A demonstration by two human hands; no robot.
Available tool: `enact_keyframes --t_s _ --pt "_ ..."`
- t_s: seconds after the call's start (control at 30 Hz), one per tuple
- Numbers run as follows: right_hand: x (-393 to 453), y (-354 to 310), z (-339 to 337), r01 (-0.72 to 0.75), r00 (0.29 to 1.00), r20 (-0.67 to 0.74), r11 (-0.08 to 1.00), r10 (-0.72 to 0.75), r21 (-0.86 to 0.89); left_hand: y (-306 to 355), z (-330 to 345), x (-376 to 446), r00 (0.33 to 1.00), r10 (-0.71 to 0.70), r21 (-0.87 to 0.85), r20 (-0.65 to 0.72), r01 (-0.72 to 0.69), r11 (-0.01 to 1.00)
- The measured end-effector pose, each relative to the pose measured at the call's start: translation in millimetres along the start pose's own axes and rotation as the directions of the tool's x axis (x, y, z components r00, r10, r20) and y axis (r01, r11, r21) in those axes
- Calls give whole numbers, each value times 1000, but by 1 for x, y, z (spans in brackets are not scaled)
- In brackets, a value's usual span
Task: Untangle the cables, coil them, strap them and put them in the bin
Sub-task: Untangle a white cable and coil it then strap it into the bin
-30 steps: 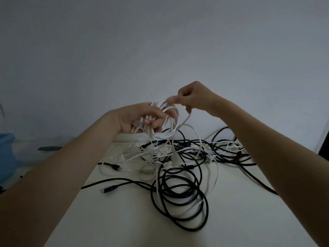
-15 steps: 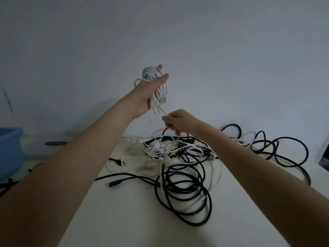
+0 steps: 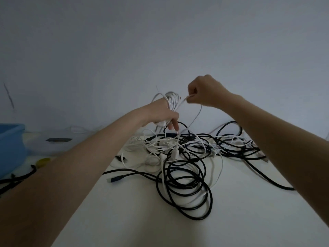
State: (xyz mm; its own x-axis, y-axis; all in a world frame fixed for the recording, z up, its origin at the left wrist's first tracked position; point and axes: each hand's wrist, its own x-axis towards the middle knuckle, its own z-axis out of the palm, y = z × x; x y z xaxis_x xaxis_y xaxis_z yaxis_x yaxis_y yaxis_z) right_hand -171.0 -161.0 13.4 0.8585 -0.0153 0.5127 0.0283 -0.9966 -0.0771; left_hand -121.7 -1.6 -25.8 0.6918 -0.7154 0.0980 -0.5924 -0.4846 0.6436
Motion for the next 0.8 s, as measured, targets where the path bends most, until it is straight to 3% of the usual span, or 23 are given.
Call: enact_keyframes --t_s 0.1,0.17,0.2,0.27,0.3,0.33,0.47,0.53,0.63,0.8 --pt "6 6 -10 -164 975 -151 986 165 16 7 -5 -3 996 42 -55 -82 -47 997" --pt "12 6 -17 -209 948 -176 937 265 280 10 -12 -2 993 43 -115 -106 -55 992" --pt "15 3 -21 -212 933 -150 839 326 500 13 -16 1 993 37 -148 -112 -53 988" --pt "23 -2 -27 -194 887 -74 516 455 834 23 -21 5 991 35 -203 -132 -62 977" --pt "29 -3 -30 -165 862 -70 408 502 898 30 -23 7 989 43 -216 -140 -73 974" --pt "34 -2 -34 -142 840 -95 385 535 912 36 -25 8 988 52 -212 -145 -82 974" --pt "41 10 -57 -122 808 -339 700 481 704 37 -31 11 991 33 -160 -127 -53 986" --pt "40 18 -63 -118 841 -289 676 458 728 25 -28 10 994 3 -154 -108 -20 988" --pt "40 30 -51 -179 859 -156 572 487 801 6 -20 7 998 15 -291 -64 -32 956" --pt "34 37 -36 -265 886 -24 547 464 794 7 -18 3 997 71 -607 -1 -58 793"
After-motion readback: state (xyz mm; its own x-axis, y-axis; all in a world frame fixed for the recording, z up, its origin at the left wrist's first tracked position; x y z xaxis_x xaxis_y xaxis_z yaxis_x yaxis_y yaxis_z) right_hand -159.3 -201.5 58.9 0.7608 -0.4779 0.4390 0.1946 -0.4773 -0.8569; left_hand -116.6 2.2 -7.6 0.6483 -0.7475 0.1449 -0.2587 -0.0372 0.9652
